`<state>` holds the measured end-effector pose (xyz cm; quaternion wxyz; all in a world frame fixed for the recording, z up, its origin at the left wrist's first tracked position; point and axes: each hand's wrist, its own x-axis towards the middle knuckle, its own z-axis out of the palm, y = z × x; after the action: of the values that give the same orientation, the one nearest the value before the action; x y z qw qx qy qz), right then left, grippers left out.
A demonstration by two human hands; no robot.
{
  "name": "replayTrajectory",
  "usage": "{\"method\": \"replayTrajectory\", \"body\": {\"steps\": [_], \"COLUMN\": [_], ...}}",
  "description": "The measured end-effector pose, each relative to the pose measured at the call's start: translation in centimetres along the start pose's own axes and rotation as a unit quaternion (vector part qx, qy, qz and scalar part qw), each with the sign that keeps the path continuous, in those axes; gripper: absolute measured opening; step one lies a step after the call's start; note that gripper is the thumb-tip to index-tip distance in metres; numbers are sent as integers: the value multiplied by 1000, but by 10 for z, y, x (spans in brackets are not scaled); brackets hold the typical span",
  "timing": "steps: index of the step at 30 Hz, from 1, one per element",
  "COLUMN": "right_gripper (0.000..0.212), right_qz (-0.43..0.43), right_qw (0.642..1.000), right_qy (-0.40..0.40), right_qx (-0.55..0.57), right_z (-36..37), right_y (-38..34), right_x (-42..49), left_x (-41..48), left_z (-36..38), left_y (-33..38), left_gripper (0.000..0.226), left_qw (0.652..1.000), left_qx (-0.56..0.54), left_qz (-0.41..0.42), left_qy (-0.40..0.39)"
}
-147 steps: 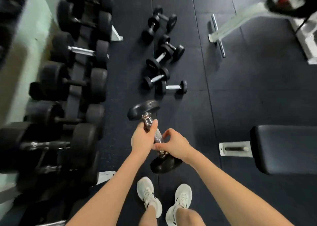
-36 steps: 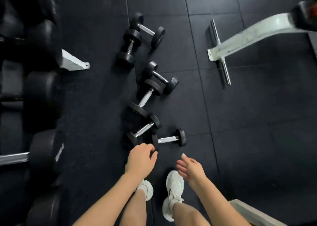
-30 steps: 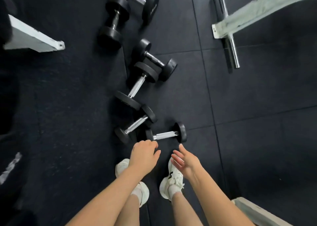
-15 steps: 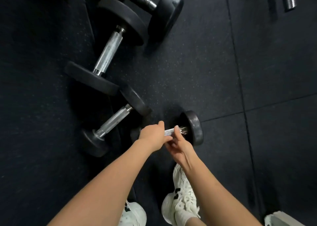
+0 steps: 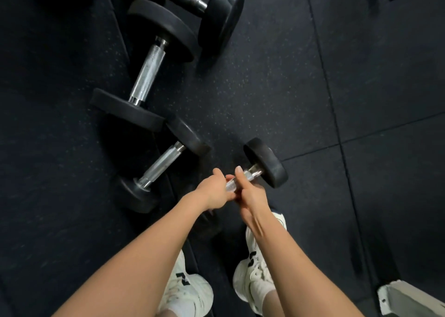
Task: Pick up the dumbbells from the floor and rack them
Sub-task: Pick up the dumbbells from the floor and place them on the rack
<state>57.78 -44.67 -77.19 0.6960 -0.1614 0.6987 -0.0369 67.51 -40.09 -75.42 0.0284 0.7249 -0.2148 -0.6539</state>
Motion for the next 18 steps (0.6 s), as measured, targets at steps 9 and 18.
{"method": "replayTrajectory", "body": {"steps": [9,18], "right_gripper": [22,17], "right_qz": [-58,-164], "right_qw": [987,943], "right_qy": [-39,-115], "right_qx": [-146,-267], "right_z": [11,26], "right_y": [-55,-119], "right_x": [-160,-418], "left_x": [-162,-411], "left_z": [-15,-50], "left_y": [25,69], "left_gripper": [29,26], "left_qw": [972,927], "left_qx": [-225,-354], "left_qz": [54,82], "left_qy": [39,93]}}
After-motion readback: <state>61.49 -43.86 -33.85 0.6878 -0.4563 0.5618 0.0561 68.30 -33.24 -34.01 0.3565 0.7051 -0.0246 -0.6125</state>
